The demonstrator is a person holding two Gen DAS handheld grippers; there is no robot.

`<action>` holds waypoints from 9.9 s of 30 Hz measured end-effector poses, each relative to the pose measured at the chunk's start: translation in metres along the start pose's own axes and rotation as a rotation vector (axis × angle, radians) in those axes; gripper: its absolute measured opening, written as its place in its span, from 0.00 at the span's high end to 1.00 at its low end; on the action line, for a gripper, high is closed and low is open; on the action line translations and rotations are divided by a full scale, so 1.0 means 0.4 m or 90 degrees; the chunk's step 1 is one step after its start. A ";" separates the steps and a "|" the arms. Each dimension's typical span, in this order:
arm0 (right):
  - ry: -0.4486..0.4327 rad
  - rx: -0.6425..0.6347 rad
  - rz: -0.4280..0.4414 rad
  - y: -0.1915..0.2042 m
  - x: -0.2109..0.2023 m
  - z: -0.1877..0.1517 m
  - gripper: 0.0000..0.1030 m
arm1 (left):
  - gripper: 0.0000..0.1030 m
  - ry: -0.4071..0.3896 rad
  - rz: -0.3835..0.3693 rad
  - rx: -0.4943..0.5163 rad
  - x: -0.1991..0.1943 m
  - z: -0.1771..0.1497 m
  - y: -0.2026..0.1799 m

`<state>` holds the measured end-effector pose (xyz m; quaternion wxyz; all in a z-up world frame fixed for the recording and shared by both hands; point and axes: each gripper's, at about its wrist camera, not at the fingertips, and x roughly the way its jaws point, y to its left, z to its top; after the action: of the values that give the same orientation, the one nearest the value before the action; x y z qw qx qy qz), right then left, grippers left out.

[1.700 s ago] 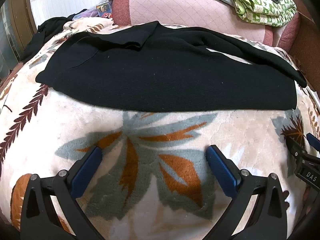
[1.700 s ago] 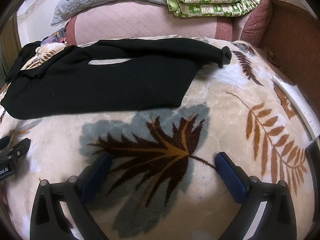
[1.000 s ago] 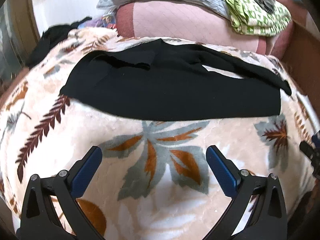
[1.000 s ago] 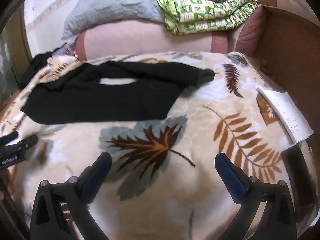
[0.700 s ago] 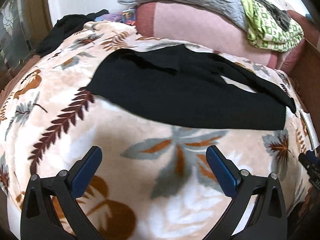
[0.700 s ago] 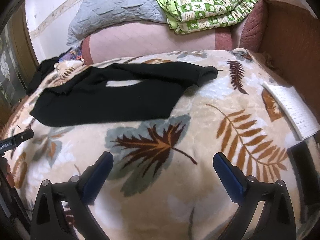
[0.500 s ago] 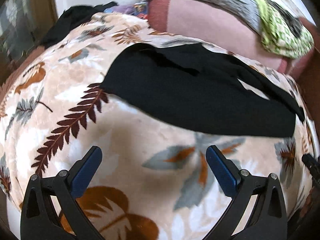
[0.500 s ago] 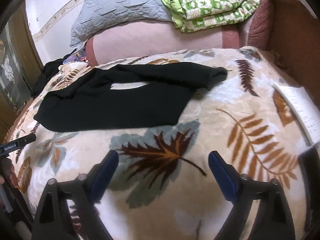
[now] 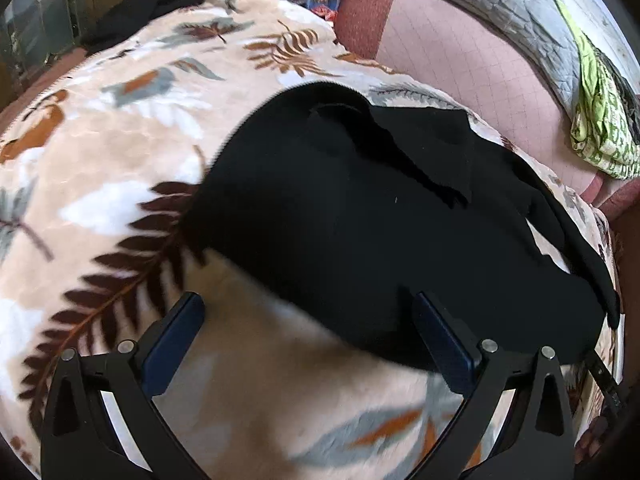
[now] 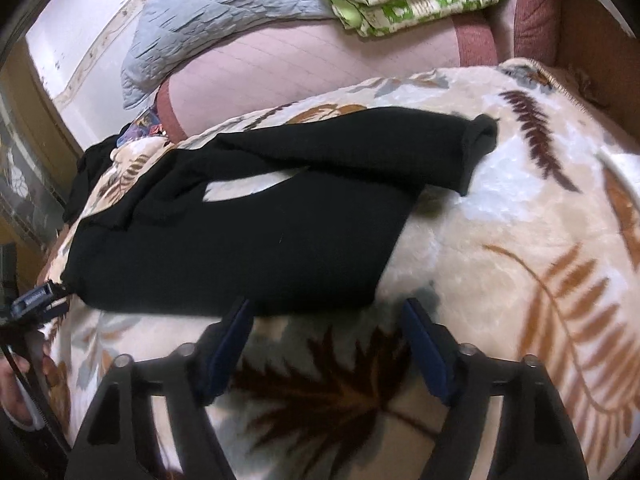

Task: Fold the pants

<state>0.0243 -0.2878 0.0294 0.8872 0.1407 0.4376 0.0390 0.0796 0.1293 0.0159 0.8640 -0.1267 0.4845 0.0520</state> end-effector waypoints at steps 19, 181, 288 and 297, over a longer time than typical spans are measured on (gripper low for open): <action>-0.030 -0.015 0.045 0.028 -0.249 -0.080 0.92 | 0.86 -0.027 -0.048 0.110 -0.206 -0.120 -0.006; 0.047 -0.337 0.314 0.670 -0.040 -0.200 0.64 | 0.36 0.016 -0.040 0.178 -0.308 -0.041 0.241; 0.086 -0.450 0.214 0.691 -0.063 -0.343 0.89 | 0.20 0.018 -0.038 0.021 -0.260 -0.151 0.233; 0.034 -0.373 0.248 0.603 -0.168 -0.298 0.71 | 0.20 -0.015 -0.013 0.056 -0.315 -0.155 0.193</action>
<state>-0.0978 -0.0443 0.0806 0.8540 -0.0404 0.3961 0.3349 -0.0541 0.1912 0.0791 0.8749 -0.0933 0.4746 0.0233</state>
